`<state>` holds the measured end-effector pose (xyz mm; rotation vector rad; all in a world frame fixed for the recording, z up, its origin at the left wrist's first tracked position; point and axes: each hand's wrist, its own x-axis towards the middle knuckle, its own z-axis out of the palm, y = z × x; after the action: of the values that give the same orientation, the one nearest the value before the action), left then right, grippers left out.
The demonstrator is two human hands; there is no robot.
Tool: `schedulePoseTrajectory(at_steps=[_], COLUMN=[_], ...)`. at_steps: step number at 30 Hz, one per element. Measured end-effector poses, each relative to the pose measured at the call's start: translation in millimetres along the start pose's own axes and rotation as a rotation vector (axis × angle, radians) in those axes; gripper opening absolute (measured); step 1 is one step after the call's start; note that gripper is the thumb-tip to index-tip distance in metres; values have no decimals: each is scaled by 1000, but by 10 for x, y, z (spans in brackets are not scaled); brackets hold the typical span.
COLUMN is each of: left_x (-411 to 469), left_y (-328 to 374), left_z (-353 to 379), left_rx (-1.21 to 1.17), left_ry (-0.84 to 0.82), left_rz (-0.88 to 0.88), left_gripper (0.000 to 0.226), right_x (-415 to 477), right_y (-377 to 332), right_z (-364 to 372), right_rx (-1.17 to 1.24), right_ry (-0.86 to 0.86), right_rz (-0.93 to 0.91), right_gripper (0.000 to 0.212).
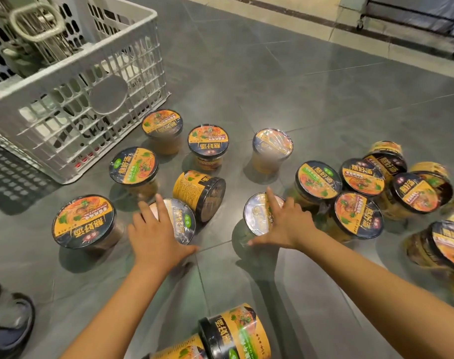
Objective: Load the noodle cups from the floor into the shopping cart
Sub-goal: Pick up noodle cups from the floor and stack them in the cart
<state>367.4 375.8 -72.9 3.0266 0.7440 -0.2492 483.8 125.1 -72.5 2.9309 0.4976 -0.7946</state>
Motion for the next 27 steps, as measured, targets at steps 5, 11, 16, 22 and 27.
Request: schedulePoseTrajectory(at_steps=[5, 11, 16, 22, 27], left_x=[38, -31, -367, -945, -1532], left_y=[-86, -212, -347, -523, -637], left_z=[118, -318, -1316, -2710, -3909], left_rx=[-160, -199, -268, -235, -252], left_ry=[72, 124, 46, -181, -449], left_rz=[26, 27, -86, -76, -121], left_gripper=[129, 122, 124, 124, 129], right_x=[4, -211, -900, -1994, -2920], right_y=[-15, -126, -278, -404, -551], right_z=[65, -305, -895, -1967, -2959], right_rx=[127, 185, 272, 404, 552], right_ry=[183, 292, 218, -5, -121], right_rz=[-61, -86, 7, 48, 138], right_gripper=[121, 125, 125, 125, 125])
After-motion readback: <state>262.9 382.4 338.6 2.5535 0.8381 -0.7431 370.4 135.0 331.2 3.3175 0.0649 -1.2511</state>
